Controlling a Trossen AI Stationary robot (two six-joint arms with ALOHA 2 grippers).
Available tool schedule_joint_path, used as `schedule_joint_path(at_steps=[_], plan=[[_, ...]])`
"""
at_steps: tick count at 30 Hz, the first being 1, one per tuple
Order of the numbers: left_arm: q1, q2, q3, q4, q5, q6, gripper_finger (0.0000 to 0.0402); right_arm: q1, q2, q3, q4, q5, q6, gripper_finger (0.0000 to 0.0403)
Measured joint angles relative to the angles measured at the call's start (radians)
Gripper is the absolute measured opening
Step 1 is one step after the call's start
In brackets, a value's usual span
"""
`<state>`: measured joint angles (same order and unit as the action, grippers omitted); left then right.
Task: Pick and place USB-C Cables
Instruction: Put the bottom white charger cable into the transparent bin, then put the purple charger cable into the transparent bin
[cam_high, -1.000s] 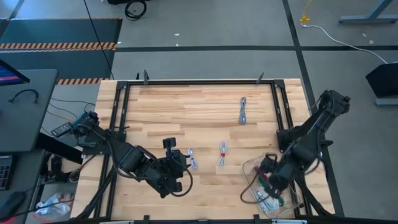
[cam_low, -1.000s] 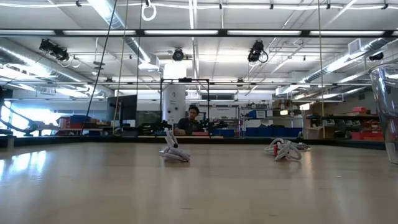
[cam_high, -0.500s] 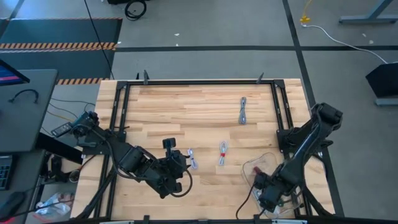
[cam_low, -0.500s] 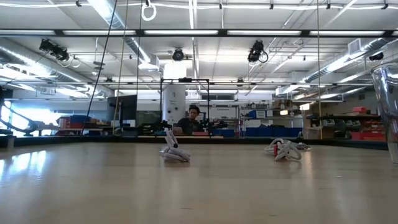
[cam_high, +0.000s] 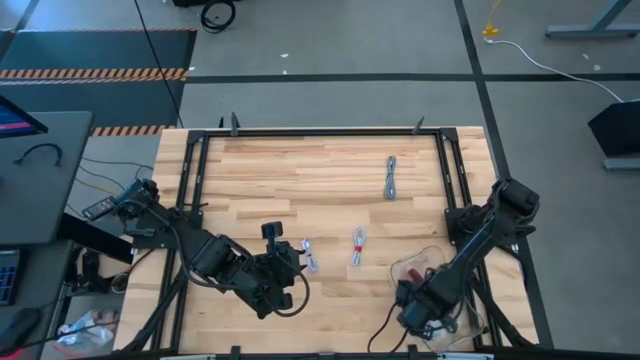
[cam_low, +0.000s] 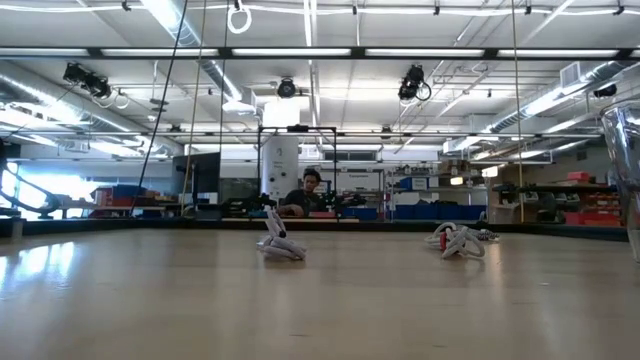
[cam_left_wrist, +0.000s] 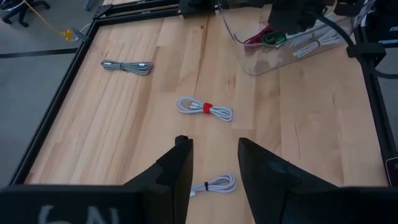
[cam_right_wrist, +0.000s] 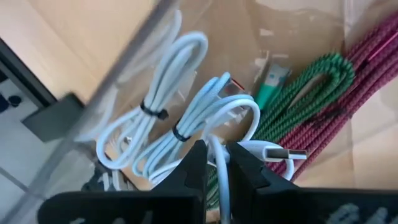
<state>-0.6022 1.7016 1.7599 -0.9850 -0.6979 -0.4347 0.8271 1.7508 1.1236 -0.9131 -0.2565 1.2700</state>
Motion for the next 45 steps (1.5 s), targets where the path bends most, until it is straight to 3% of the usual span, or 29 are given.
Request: schedule_joint_path(at_steps=[4,10,15,21,27,37,40,45], plan=[[0.000,0.000,0.000,0.000,0.000,0.000,0.0133,-0.019,-0.007,0.000,0.001,0.007,0.004,0.0044],[0.000,0.000,0.000,0.000,0.000,0.000,0.0133,-0.043,-0.011,0.000,0.004,-0.034,0.011,0.0159],[0.000,0.000,0.000,0.000,0.000,0.000,0.0133,-0.055,-0.030,0.000,0.002,-0.078,0.060,0.0212],[0.000,0.000,0.000,-0.001,0.000,0.000,0.0133,-0.058,-0.053,0.053,-0.014,-0.035,0.064,0.0213],[0.000,0.000,0.001,-0.034,0.000,-0.030,0.0133,-0.053,-0.053,0.210,-0.064,0.119,0.016,0.0200],[0.011,0.062,0.002,-0.400,-0.031,-0.476,0.0133,-0.041,-0.053,0.528,-0.212,0.488,-0.266,0.0198],[0.011,0.119,0.002,-0.398,-0.010,-0.438,0.0133,-0.041,-0.053,0.597,-0.246,0.552,-0.356,0.0198],[0.024,0.251,0.001,-0.380,0.094,-0.116,0.0133,-0.049,-0.053,0.667,-0.256,0.600,-0.460,0.0198]])
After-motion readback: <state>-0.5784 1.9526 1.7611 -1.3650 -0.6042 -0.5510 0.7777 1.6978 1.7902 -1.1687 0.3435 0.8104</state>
